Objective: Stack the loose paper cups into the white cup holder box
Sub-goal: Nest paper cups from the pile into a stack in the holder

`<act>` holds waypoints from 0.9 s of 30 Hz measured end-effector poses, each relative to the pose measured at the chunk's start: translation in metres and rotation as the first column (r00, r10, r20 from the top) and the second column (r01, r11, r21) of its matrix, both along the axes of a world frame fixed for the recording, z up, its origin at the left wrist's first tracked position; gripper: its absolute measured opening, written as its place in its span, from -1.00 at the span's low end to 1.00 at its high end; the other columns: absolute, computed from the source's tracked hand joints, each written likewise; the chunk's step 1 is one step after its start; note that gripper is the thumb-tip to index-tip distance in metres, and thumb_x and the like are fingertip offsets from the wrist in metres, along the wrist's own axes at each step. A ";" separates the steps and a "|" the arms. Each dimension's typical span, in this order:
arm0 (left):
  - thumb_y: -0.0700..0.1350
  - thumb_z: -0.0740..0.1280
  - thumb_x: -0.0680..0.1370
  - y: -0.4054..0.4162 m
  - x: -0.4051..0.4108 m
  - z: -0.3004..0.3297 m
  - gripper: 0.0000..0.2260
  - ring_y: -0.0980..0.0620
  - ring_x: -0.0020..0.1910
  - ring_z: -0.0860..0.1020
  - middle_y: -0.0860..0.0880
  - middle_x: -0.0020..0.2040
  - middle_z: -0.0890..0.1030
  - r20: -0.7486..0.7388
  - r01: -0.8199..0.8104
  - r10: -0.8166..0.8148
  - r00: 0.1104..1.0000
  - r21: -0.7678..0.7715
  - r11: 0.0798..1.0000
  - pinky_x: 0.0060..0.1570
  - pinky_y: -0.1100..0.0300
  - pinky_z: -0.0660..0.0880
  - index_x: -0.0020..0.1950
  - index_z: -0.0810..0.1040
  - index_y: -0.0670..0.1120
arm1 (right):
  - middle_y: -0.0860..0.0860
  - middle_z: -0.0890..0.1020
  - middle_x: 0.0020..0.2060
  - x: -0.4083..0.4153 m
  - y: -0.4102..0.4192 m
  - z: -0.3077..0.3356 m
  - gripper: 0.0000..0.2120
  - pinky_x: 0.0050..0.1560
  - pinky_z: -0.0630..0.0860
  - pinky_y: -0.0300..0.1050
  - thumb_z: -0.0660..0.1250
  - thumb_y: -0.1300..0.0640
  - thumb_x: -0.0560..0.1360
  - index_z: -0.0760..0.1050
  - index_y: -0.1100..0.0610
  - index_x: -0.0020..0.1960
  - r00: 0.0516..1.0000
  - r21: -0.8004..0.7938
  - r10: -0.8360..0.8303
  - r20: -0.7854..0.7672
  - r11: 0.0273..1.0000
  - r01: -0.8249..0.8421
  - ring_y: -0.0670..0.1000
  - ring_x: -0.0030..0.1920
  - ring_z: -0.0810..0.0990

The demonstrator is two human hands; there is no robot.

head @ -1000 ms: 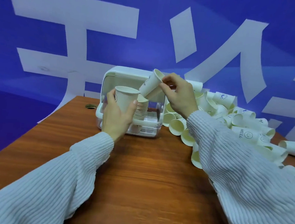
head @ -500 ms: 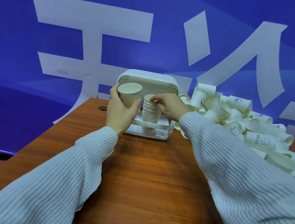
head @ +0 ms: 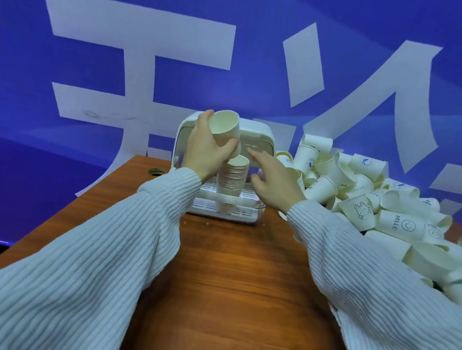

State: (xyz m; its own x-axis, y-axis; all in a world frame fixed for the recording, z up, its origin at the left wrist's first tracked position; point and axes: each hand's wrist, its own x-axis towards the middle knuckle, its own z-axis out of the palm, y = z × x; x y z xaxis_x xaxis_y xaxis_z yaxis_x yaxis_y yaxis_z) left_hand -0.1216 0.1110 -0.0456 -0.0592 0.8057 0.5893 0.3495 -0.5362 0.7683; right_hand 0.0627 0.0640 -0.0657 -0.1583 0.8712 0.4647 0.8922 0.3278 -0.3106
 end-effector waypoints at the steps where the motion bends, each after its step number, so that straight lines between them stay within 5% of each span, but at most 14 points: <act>1: 0.04 0.50 0.50 0.003 0.004 0.001 -0.29 -0.04 0.37 0.43 -0.04 0.43 0.46 -0.048 0.003 -0.003 0.999 0.006 1.000 0.40 0.01 0.41 0.56 0.28 -0.07 | 0.03 0.46 0.50 0.005 -0.002 -0.002 -0.41 0.51 0.31 0.07 0.23 0.22 0.59 0.28 0.05 0.61 1.000 -0.001 -0.004 0.002 1.000 0.004 0.11 0.54 0.34; 5: 0.02 0.48 0.50 0.011 0.015 -0.002 -0.31 -0.15 0.41 0.45 -0.14 0.46 0.46 -0.247 0.007 -0.037 0.968 -0.120 0.993 0.40 -0.02 0.40 0.56 0.30 -0.10 | 0.00 0.56 0.40 0.021 -0.007 -0.004 -0.46 0.41 0.43 0.07 0.26 0.15 0.59 0.34 0.01 0.57 0.998 0.050 -0.058 0.008 0.997 0.057 0.03 0.44 0.46; 9: 0.30 0.24 0.56 0.010 0.019 -0.016 -0.37 -0.20 0.39 0.46 -0.13 0.44 0.46 -0.506 -0.098 -0.028 0.862 -0.222 0.970 0.37 -0.19 0.40 0.50 0.40 -0.06 | -0.06 0.61 0.32 0.031 -0.011 -0.003 -0.50 0.31 0.49 0.02 0.28 0.07 0.62 0.37 -0.03 0.55 0.994 0.078 -0.104 -0.022 0.991 0.105 -0.04 0.35 0.51; 12: 0.30 0.01 0.62 0.012 0.018 -0.024 -0.40 -0.21 0.40 0.47 -0.13 0.49 0.47 -0.543 -0.122 -0.040 0.839 -0.258 0.958 0.38 -0.22 0.37 0.53 0.40 0.02 | -0.07 0.62 0.28 0.034 -0.014 -0.001 -0.49 0.26 0.52 0.09 0.27 0.08 0.60 0.37 -0.03 0.54 0.992 0.084 -0.121 -0.017 0.989 0.122 0.00 0.33 0.51; 18: 0.24 -0.01 0.68 0.013 0.022 -0.023 -0.46 -0.24 0.52 0.35 -0.11 0.62 0.30 -0.673 -0.140 -0.099 0.733 -0.291 0.946 0.43 -0.27 0.29 0.60 0.27 0.03 | -0.04 0.63 0.28 0.046 -0.027 0.002 -0.53 0.22 0.52 0.07 0.25 0.08 0.59 0.40 -0.04 0.51 0.981 0.032 -0.193 -0.023 0.981 0.194 0.03 0.32 0.53; 21: 0.30 0.04 0.66 0.009 0.026 -0.018 -0.39 -0.16 0.65 0.07 -0.06 0.69 0.09 -0.712 -0.140 -0.020 0.702 -0.165 0.976 0.53 -0.29 0.09 0.64 0.24 0.02 | -0.04 0.62 0.29 0.066 -0.039 0.008 -0.55 0.28 0.50 0.04 0.28 0.07 0.56 0.47 -0.02 0.45 0.970 -0.080 -0.242 0.000 0.967 0.241 0.03 0.32 0.55; 24: 0.21 0.14 0.61 -0.022 0.048 -0.020 -0.46 -0.19 0.48 0.35 -0.13 0.46 0.48 -0.583 -0.023 0.145 0.800 0.212 0.977 0.42 -0.15 0.30 0.48 0.45 -0.06 | -0.08 0.66 0.23 0.091 -0.056 0.014 -0.63 0.32 0.50 0.05 0.27 0.04 0.54 0.57 -0.04 0.33 0.957 -0.150 -0.288 0.039 0.945 0.290 -0.02 0.27 0.59; 27: -0.01 0.25 0.58 -0.059 0.083 -0.035 -0.63 -0.21 0.16 0.56 -0.12 0.24 0.58 -0.667 0.319 -0.019 0.745 0.331 0.888 0.04 -0.10 0.52 0.35 0.54 -0.10 | -0.07 0.67 0.22 0.115 -0.075 0.018 -0.67 0.31 0.49 -0.05 0.25 0.14 0.55 0.63 -0.01 0.26 0.940 -0.220 -0.320 0.121 0.914 0.340 -0.02 0.27 0.59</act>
